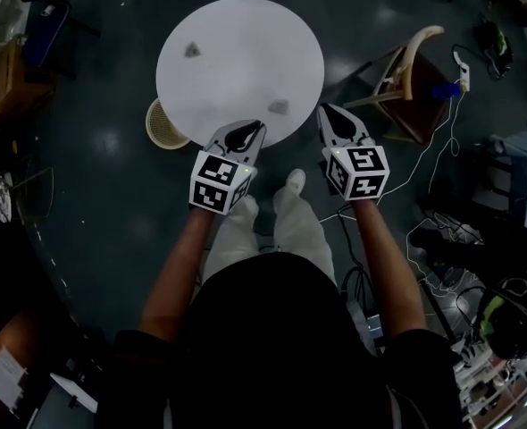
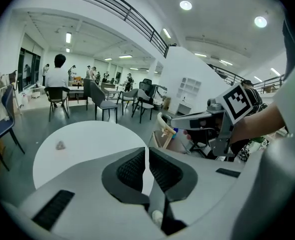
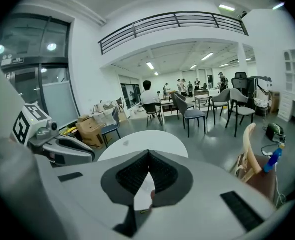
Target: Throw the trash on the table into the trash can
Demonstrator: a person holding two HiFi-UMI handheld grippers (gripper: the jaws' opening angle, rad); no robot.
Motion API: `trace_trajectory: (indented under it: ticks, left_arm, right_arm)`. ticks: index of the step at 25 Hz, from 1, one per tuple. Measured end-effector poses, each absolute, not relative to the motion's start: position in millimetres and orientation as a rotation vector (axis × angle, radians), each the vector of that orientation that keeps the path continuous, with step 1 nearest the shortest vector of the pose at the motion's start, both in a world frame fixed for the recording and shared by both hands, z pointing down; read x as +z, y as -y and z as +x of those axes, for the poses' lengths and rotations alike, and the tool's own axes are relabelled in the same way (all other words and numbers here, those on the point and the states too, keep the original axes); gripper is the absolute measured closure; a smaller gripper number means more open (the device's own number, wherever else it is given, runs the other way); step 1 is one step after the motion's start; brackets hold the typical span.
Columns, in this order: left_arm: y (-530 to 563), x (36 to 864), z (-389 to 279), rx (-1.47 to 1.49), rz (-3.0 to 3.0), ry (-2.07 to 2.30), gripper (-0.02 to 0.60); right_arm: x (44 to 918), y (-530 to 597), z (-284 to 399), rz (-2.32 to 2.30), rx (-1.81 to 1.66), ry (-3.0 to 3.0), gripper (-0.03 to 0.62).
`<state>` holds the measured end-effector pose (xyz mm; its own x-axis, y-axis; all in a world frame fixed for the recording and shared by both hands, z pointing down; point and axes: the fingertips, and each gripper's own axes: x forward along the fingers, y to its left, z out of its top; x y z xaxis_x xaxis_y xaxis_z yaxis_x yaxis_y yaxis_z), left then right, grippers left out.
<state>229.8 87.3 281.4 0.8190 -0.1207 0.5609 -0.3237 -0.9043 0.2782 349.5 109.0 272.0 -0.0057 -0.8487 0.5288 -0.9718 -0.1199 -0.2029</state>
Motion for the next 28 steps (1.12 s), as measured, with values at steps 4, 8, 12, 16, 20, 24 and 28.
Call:
trace_trajectory:
  ticks: [4,8,12,16,20,24,28]
  left_arm:
    - [-79.6,307.2,243.1,0.811,2.650,0.330,0.563]
    - [-77.5,341.6,257.9,0.867,2.626,0.289,0.471]
    - [-72.2,382.7,273.9,0.934,2.635,0.267,0.438]
    - [-67.0,420.4,288.5,0.994,2.669,0.261,0.412]
    - [-65.9,448.8,304.2,1.075,2.729,0.231,0.396]
    - [-66.8,466.8,316.4,1.158,2.803,0.191,0.391]
    - [-68.8,478.8,323.3,1.199,2.793,0.185,0.385]
  right_arm:
    - [288.8,-113.5,355.5,2.084,0.836,1.897,0.576]
    - [311.3,-115.5,362.1,2.107,0.881,1.876,0.576]
    - [337.4,-114.7,370.2,2.143,0.913,1.854,0.575]
    - [364.4,-120.2,373.5,2.171,0.959,1.831,0.575]
    - [389.7,-126.4,375.2,2.171,0.989,1.817,0.576]
    - [407.3,-129.9,374.1,2.178,1.013,1.809,0.576]
    - [416.7,-134.2,371.3,2.167,1.023,1.794,0.576]
